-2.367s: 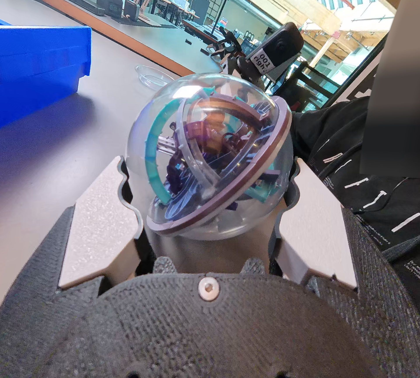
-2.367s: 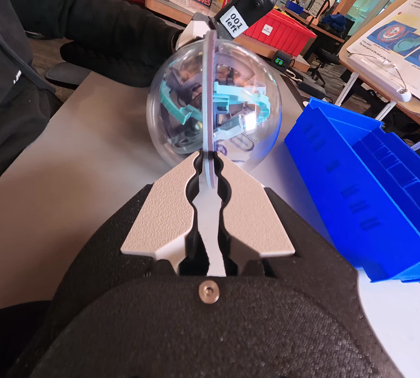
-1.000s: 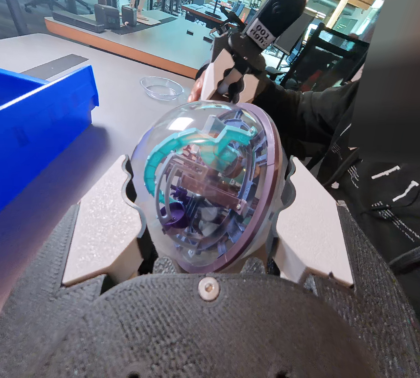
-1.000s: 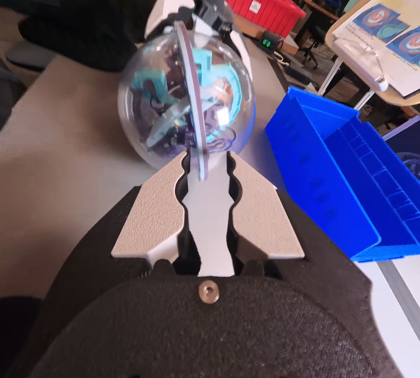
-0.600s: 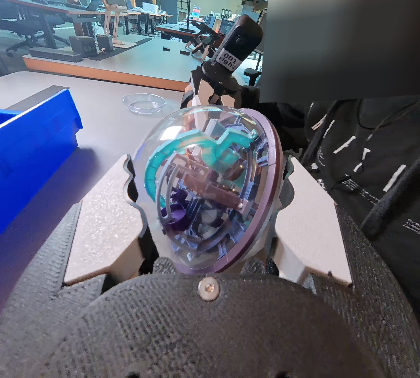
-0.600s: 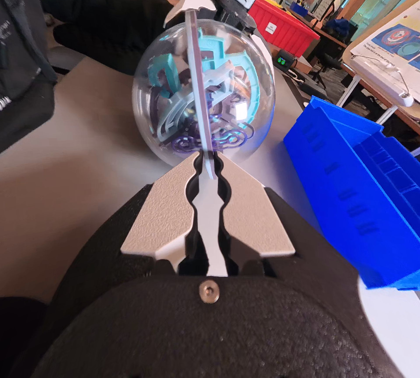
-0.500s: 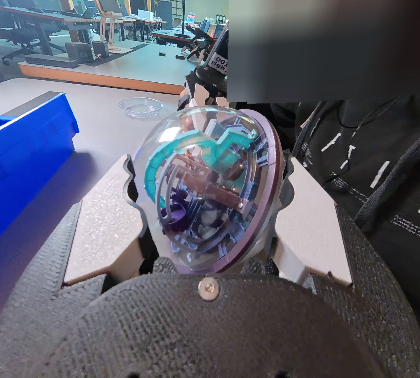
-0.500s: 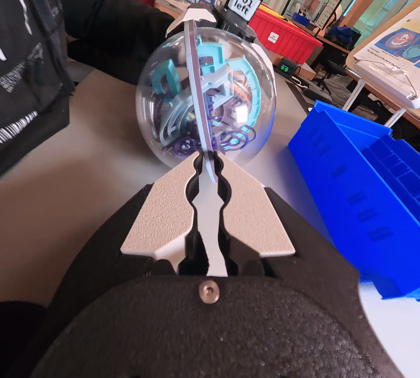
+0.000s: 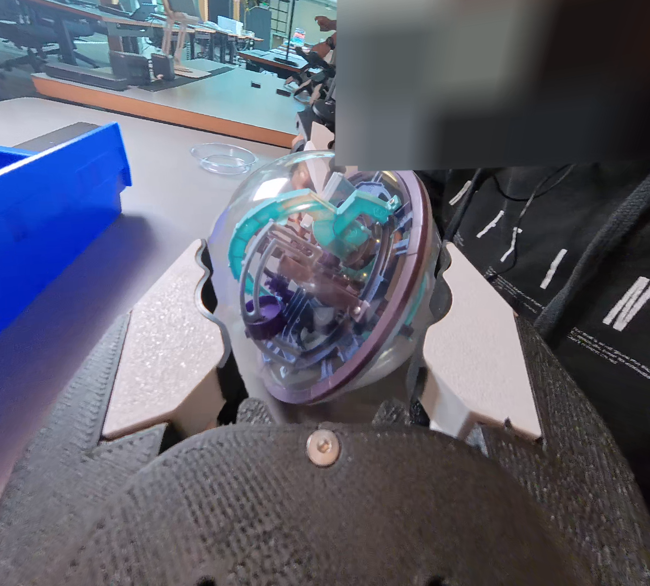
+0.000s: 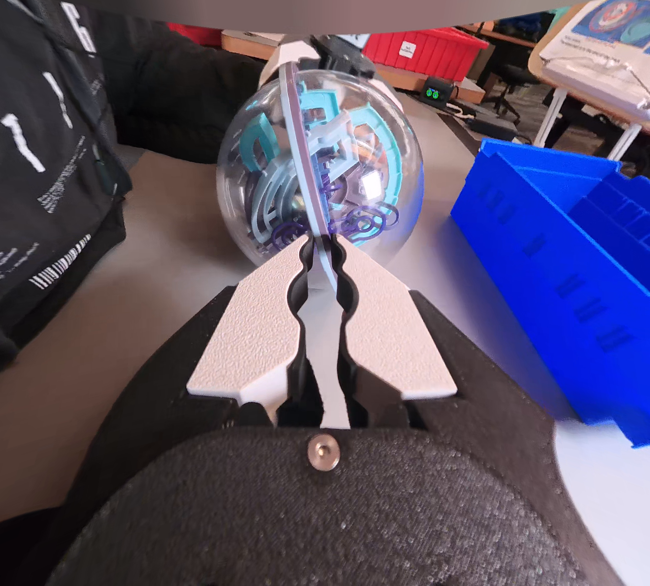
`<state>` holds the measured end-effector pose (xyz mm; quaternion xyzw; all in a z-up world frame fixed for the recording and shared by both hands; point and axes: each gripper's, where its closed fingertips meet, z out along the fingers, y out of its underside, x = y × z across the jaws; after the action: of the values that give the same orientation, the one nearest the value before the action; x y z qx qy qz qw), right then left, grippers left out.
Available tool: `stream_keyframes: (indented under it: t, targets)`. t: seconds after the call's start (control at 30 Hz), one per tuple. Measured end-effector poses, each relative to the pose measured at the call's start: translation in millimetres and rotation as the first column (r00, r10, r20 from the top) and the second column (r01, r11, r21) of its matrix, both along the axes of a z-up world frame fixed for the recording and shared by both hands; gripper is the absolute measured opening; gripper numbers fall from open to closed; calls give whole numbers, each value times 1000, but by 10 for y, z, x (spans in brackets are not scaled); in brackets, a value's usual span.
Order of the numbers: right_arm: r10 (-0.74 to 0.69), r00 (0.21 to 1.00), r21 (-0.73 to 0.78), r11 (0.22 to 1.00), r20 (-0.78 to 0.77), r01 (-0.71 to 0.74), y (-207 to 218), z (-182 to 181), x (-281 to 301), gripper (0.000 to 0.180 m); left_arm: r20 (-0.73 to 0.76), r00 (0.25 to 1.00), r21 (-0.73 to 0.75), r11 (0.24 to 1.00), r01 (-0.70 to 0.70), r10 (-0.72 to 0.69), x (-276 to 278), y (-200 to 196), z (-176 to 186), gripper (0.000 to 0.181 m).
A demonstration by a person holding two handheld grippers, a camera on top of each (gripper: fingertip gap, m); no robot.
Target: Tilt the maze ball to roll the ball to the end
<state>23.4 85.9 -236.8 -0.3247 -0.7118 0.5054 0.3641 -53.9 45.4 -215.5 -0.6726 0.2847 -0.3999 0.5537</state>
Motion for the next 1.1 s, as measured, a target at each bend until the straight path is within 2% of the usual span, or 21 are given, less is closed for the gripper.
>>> stream_keyframes:
  t: [0.13,0.2,0.43,0.5,0.6,0.7,0.77,0.9,1.0,1.1]
  targets:
    - [-51,997,-38,998,58,53,60,4,-50,7,-57,992,5,993,-116,116,-133,58,100,111]
    - [-73,994,-59,995,84,78,72,29,-79,7,-96,982,7,987,-160,160,-141,68,163,113]
    - [-145,976,-93,983,160,161,9,119,-144,8,-253,923,33,956,-291,290,42,2,120,141]
    - [-170,969,-110,975,182,192,-11,128,-152,8,-278,895,51,935,-350,350,75,-11,68,145]
    - [-199,958,-134,964,207,229,-54,135,-153,8,-388,810,111,895,-433,440,81,14,-102,153]
    - [-228,944,-181,945,237,273,-101,150,-174,8,-478,727,162,863,-479,493,49,67,-221,158]
    - [-246,933,-214,928,264,305,-143,165,-193,9,-514,700,168,858,-485,496,6,88,-255,157]
    - [-262,928,-227,918,263,324,-272,207,-210,8,-488,771,114,905,-409,410,-22,36,-224,155]
    - [-258,931,-235,918,259,320,-367,257,-233,8,-431,849,45,947,-319,307,-48,-15,-178,152]
    - [-230,943,-241,927,243,288,-477,320,-259,8,-408,894,-9,978,-208,186,-83,-43,-178,150]
